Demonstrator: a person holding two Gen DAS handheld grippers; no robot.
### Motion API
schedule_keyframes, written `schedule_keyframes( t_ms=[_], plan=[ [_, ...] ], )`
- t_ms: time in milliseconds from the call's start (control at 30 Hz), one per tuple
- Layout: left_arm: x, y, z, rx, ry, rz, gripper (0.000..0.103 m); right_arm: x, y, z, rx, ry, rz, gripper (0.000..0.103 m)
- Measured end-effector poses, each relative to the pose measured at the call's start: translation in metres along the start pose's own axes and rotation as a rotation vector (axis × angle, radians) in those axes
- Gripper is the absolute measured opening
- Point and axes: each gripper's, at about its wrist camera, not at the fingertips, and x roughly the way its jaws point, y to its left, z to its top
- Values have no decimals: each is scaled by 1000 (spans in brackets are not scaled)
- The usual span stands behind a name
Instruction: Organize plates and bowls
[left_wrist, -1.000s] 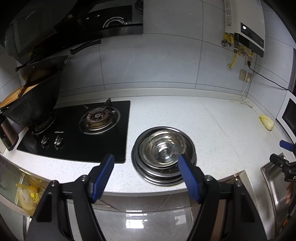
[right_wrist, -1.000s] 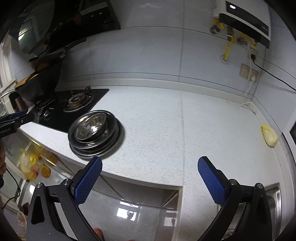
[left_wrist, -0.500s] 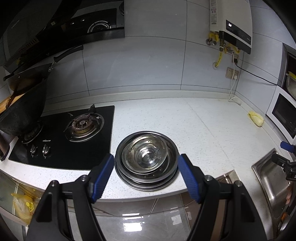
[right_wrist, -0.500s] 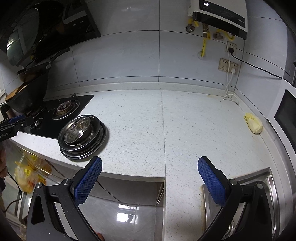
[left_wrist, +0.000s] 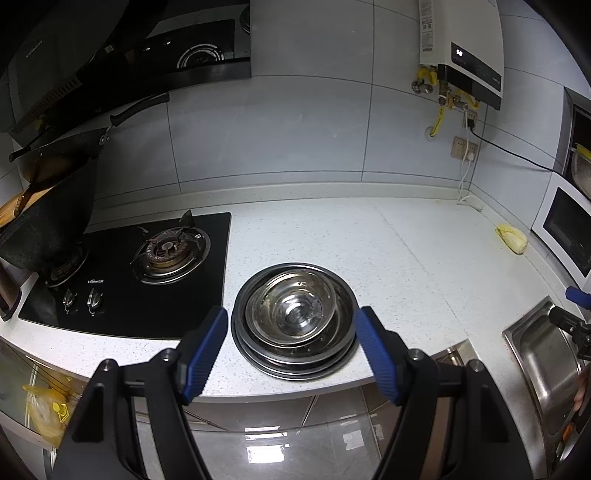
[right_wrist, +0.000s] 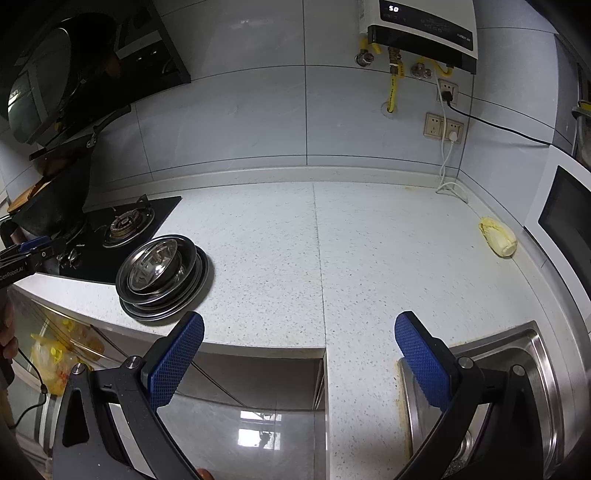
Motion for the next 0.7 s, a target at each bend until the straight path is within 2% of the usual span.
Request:
schedule_keyframes(
  t_ms=[700],
  plan=[
    [-2,1,-5,-12,-2,18,70,2,4,-1,-26,9,-3,102]
  ],
)
